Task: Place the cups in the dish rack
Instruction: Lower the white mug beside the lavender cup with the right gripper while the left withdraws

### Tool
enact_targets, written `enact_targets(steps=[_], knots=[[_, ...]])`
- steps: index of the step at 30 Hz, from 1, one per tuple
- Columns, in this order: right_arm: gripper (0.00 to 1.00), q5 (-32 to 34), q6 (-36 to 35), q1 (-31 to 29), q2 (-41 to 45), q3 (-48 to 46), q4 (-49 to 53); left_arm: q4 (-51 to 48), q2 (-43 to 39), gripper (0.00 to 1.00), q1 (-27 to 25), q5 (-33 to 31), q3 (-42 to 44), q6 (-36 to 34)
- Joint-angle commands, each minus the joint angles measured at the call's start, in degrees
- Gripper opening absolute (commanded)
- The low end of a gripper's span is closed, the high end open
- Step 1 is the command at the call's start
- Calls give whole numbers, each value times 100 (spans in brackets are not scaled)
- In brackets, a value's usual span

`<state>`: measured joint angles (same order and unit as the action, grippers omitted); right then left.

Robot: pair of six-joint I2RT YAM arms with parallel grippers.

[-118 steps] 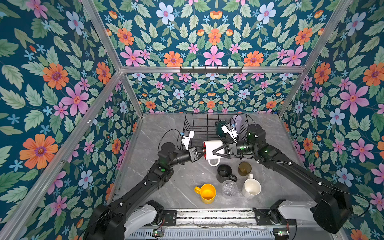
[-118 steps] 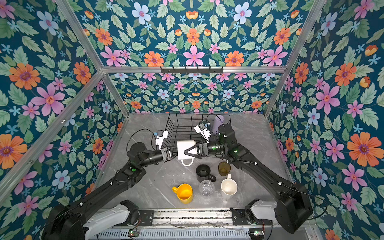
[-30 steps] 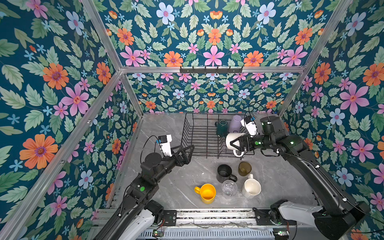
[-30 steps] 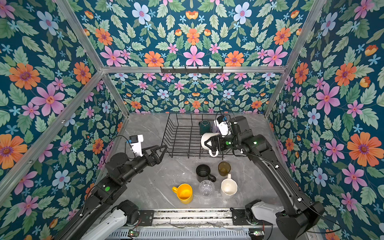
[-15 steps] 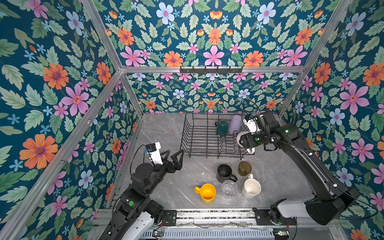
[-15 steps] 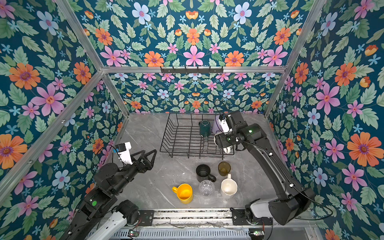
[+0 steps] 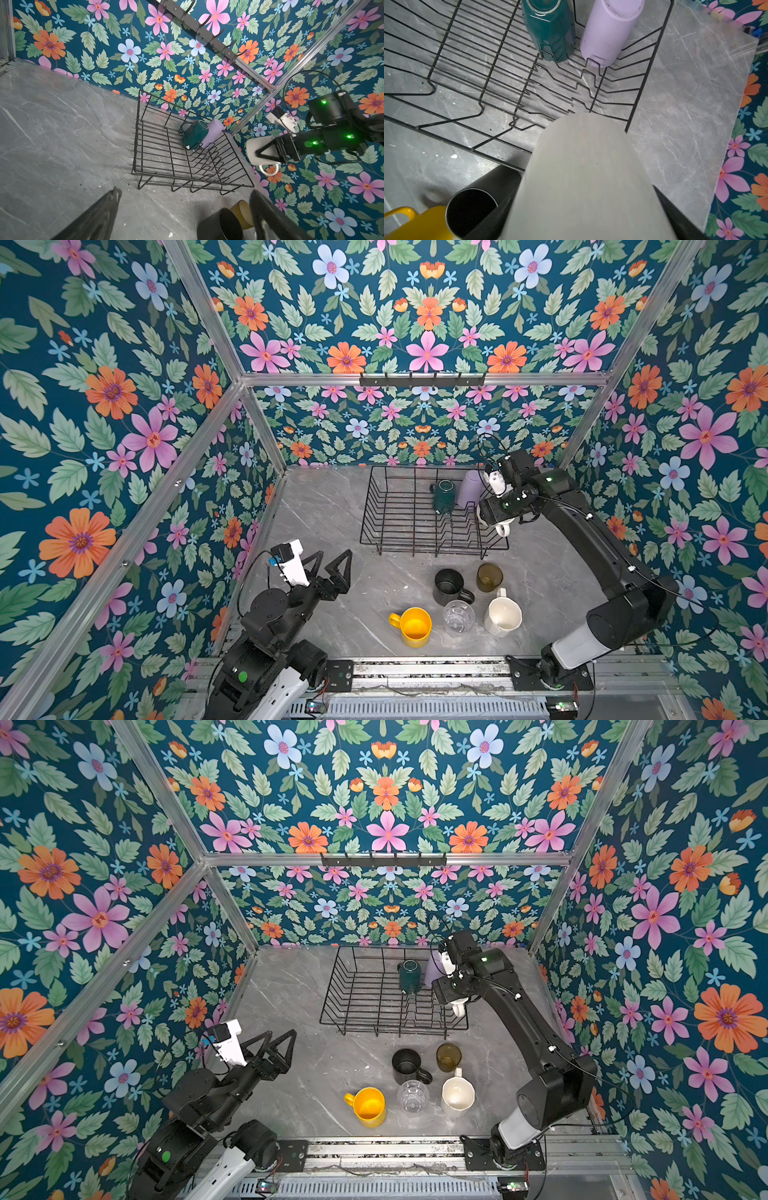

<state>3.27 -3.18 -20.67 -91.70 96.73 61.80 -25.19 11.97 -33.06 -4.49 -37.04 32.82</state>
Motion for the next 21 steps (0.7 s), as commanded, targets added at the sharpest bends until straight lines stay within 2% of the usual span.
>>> enact_targets(steps=[1,21], knots=[[0,16,-121,19,-214,154,-143,-146,-54,100,-6,-68,-49,-74],[0,-63,-226,194,-1532,781,-98,-293,-85,100,-9,-139,-152,-127]])
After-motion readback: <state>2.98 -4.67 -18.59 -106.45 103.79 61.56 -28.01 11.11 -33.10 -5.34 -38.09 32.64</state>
